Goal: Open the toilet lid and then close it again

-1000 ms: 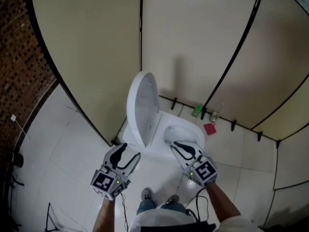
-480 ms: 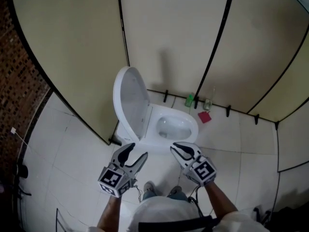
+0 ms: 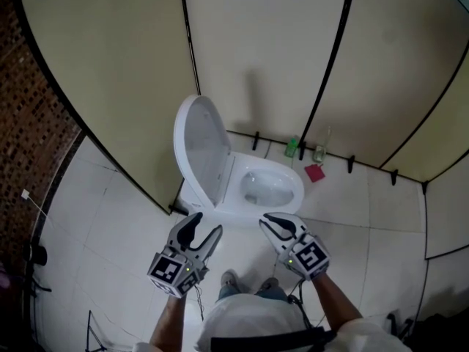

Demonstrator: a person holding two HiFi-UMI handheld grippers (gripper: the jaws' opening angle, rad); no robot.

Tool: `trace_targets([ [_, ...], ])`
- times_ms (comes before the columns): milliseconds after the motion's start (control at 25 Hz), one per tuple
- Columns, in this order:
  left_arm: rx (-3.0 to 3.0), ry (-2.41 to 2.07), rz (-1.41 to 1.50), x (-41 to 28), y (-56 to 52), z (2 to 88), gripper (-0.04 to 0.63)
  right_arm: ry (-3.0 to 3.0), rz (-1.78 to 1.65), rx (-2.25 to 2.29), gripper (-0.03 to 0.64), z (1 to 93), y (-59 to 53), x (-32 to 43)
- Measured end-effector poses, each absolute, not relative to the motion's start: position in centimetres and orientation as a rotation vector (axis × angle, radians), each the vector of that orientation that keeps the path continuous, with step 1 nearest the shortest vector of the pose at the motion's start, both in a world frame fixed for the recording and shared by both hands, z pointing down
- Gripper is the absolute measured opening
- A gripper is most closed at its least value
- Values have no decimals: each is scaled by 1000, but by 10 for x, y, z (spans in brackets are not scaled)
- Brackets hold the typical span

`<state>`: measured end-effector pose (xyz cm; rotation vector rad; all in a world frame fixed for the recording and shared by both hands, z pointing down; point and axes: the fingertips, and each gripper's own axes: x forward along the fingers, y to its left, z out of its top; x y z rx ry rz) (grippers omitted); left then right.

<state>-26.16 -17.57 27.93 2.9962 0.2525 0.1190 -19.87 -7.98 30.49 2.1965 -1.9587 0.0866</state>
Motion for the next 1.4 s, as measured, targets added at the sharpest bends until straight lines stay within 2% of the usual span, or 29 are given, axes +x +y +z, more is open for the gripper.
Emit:
trace_targets([
  [320, 2994, 103, 184, -263, -173, 308, 239, -1972, 114, 2223, 52, 315, -59, -194],
  [720, 2909, -301, 373, -260, -231, 442, 247, -1937, 321, 2268, 52, 390, -23, -194],
  [840, 2901, -293, 422, -243, -259, 474, 249, -1913, 386, 2294, 52, 416, -30, -195],
  [960, 2885, -263, 449, -230, -285, 501, 332, -1886, 443, 2338, 52, 436, -47, -202],
  [1200, 2881, -97, 481, -217, -321, 553, 333, -1763, 490, 2443, 52, 480, -96, -214],
  [1400, 2897, 57, 431, -210, -342, 563, 333, -1642, 567, 2669, 52, 506, -136, -233],
])
